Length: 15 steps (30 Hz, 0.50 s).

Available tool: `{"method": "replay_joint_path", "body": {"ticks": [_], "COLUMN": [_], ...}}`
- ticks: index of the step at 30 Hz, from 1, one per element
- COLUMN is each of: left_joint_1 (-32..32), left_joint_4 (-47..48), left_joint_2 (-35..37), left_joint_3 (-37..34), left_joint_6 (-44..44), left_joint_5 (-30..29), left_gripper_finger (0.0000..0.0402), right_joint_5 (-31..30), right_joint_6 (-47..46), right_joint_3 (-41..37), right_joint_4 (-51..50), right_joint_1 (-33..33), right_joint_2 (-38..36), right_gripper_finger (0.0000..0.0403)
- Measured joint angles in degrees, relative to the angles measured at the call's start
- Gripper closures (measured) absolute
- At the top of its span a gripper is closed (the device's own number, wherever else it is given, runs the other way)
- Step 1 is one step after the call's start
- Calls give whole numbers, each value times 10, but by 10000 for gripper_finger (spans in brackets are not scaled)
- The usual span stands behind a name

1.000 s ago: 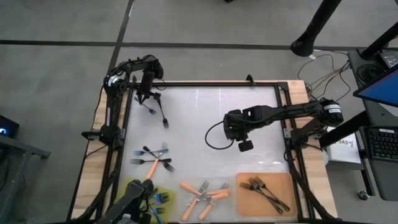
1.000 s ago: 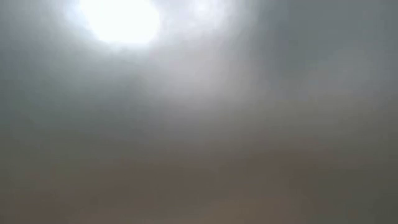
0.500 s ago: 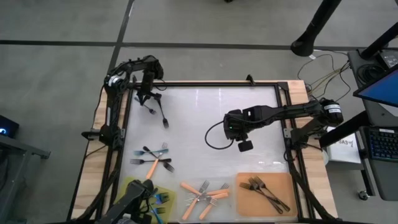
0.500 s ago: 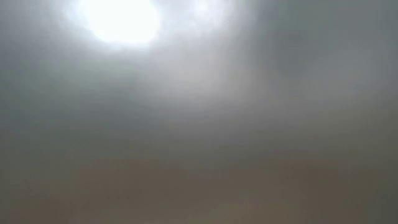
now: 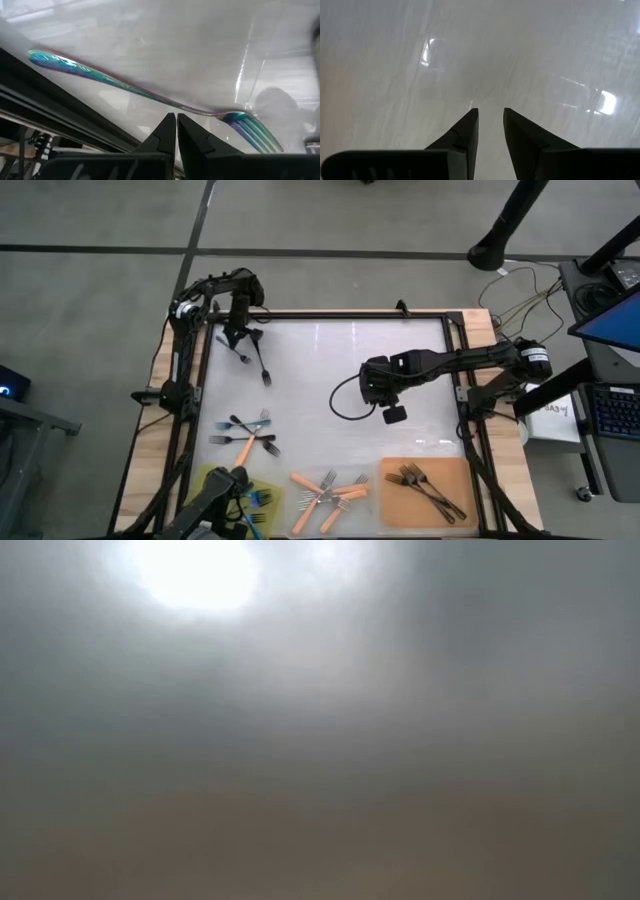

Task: Sort silverware by color (type)
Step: Put the blue fork into the yellow bin

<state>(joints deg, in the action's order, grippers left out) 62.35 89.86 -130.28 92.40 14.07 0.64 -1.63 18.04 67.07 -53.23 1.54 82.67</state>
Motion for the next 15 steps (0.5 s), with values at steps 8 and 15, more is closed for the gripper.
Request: {"method": "replay_joint_path", "body": {"ticks": [8,15], "left_joint_1": [0,0], "left_joint_4": [1,1], "left_joint_2": [0,0], "left_joint_3": [-3,-3], "left_joint_6": [14,14], "left_joint_5": [-1,4], "left_gripper_finger": [402,402], "right_joint_5": [0,0], "right_joint_6": [10,10], "right_joint_3": [0,0], "right_joint_4": [0,0], "right_joint_1": [0,0], "right_joint_2": [0,0], "right_gripper_finger": [321,321]}}
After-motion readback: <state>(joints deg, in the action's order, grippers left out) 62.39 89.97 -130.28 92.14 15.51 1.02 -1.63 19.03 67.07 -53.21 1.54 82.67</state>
